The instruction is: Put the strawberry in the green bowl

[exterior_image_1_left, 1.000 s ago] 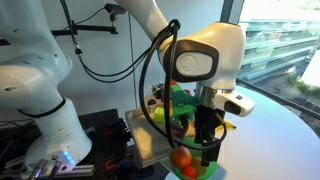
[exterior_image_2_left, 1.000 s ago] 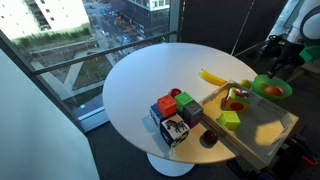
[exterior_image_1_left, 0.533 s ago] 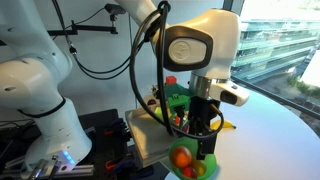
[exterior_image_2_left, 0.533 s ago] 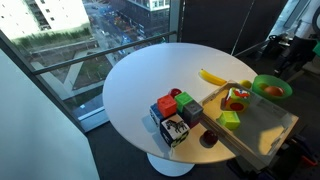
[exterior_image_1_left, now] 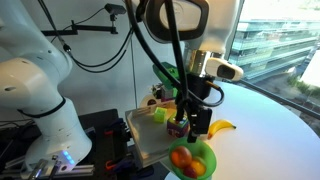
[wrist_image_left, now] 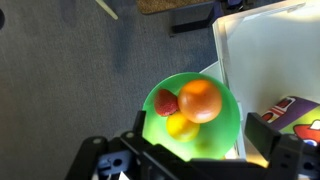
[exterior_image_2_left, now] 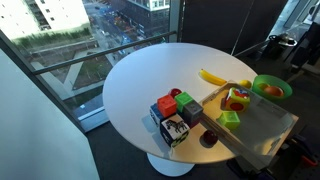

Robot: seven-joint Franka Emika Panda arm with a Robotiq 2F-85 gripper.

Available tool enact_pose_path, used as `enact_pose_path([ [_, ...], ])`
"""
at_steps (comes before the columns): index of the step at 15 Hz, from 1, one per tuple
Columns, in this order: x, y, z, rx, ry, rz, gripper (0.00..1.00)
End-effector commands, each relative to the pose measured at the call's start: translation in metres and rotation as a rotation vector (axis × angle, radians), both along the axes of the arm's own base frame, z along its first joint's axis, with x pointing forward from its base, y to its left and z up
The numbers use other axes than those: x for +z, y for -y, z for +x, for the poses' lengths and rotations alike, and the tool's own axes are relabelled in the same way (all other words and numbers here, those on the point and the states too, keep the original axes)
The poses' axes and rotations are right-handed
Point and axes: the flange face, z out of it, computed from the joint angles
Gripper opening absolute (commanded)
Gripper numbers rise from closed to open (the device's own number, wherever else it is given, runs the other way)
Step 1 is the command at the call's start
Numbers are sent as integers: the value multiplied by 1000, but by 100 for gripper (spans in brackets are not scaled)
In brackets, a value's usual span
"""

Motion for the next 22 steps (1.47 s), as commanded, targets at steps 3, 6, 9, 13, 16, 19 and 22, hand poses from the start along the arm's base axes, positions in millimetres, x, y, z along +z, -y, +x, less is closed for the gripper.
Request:
enact_pose_path([
  [3, 25, -37, -13, 78, -23, 7, 100],
  [6, 31, -60, -17, 97, 10, 13, 100],
  [9, 36, -82, -24, 130, 22, 39, 100],
  [13, 47, -108, -38, 145, 28, 76, 100],
  [16, 59, -119, -52, 158, 6, 95, 100],
  [19, 74, -123, -63, 162, -34, 82, 100],
  [22, 87, -123, -75, 158, -40, 79, 100],
])
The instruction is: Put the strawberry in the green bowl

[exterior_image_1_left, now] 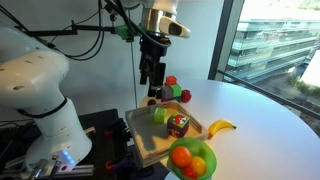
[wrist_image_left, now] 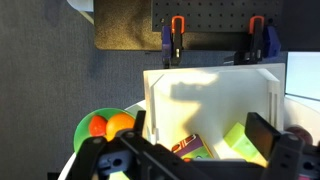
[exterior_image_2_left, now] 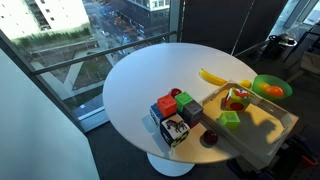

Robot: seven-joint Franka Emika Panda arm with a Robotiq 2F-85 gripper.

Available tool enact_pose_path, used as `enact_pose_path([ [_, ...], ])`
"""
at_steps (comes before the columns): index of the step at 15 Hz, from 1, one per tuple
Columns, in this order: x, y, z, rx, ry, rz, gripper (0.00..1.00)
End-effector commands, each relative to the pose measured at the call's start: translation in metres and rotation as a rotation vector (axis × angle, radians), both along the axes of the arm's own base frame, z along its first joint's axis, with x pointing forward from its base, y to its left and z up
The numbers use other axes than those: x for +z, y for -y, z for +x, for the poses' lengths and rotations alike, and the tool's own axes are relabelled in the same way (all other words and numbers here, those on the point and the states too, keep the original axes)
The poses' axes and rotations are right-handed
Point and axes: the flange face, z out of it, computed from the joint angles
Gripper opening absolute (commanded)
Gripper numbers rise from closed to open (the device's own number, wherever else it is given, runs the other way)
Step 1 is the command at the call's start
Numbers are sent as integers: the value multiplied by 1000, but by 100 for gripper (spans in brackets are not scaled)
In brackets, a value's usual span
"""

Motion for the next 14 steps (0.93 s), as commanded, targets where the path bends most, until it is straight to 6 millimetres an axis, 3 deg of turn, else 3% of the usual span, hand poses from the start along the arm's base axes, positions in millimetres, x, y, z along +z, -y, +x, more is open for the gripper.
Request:
enact_pose_path([
  [1, 20, -2, -17, -2, 14, -1, 100],
  [8, 44, 2, -36, 7, 140, 33, 100],
  [14, 46, 6, -41, 11, 168, 46, 100],
])
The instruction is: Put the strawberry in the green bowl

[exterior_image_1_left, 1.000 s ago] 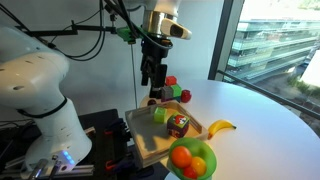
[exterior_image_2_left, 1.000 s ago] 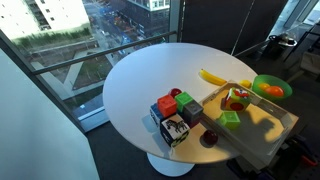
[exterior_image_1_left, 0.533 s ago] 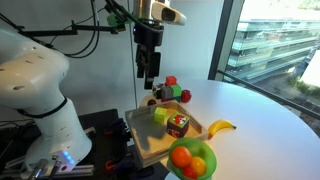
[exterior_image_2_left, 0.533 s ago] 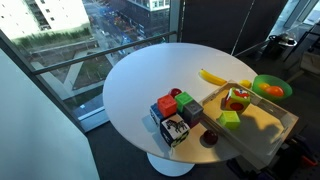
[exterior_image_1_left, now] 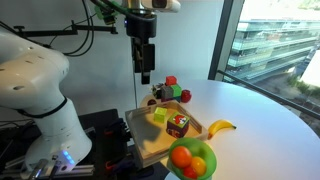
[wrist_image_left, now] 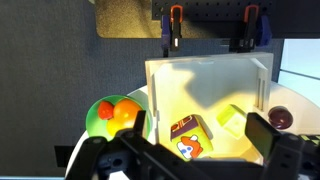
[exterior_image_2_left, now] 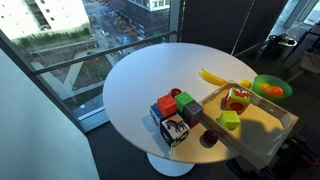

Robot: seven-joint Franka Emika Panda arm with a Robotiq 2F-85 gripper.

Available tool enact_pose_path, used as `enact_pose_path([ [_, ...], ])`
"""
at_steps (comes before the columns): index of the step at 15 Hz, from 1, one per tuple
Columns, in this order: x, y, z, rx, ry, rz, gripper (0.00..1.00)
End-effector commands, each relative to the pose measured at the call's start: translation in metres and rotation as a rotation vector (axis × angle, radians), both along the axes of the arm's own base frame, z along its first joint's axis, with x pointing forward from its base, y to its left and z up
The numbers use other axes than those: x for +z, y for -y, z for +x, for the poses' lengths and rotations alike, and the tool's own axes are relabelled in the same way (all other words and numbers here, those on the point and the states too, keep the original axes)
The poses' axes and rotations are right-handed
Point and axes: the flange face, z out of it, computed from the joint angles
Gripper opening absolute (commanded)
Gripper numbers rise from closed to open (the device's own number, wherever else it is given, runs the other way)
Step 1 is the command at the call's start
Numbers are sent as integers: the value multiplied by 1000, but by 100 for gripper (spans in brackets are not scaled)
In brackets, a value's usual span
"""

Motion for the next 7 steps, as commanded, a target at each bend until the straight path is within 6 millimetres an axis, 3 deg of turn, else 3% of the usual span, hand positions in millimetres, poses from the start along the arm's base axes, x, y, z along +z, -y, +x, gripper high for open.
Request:
enact_pose_path([
  [1, 0, 0, -1, -1, 1, 3, 100],
  [7, -3, 1, -2, -2, -1, 7, 100],
])
